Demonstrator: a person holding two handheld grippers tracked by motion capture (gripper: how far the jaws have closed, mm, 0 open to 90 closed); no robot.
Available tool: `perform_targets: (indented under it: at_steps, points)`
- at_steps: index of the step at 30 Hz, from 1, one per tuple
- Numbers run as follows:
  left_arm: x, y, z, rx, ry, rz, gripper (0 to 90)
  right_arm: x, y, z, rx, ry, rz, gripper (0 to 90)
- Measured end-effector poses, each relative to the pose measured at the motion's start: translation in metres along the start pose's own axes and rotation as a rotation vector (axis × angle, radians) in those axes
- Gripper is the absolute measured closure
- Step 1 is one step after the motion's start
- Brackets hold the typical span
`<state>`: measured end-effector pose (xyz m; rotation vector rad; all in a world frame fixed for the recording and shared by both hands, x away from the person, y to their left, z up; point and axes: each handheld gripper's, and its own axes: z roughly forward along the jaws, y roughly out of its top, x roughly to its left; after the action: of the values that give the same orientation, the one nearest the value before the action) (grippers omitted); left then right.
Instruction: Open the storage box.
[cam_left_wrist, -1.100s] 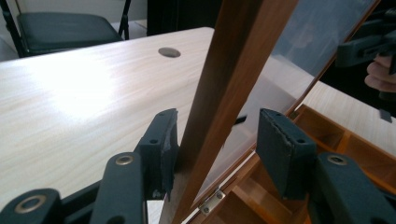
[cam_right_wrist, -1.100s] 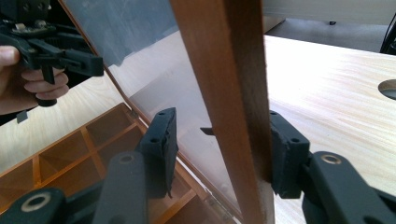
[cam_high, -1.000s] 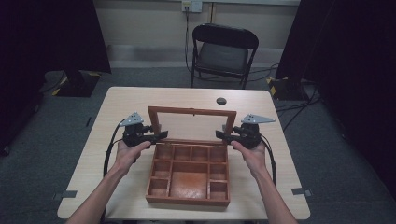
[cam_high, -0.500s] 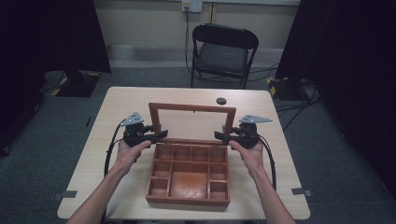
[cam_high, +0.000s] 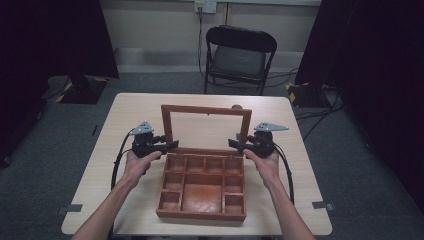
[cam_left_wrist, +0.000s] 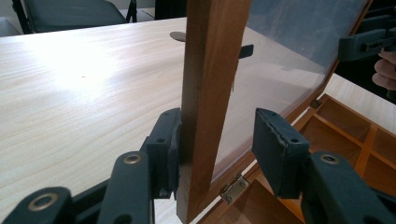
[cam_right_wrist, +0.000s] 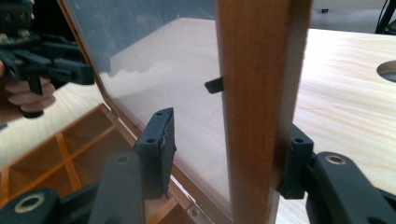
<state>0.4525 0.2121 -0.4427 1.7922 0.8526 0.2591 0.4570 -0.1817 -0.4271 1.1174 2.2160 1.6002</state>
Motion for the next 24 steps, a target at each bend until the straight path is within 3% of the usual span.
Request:
perform_targets:
  at_steps: [24]
  points:
    - [0.013, -0.004, 0.008, 0.016, 0.007, -0.052, 56.5, -0.013, 0.004, 0.014, 0.002, -0.031, 0.027, 49.8]
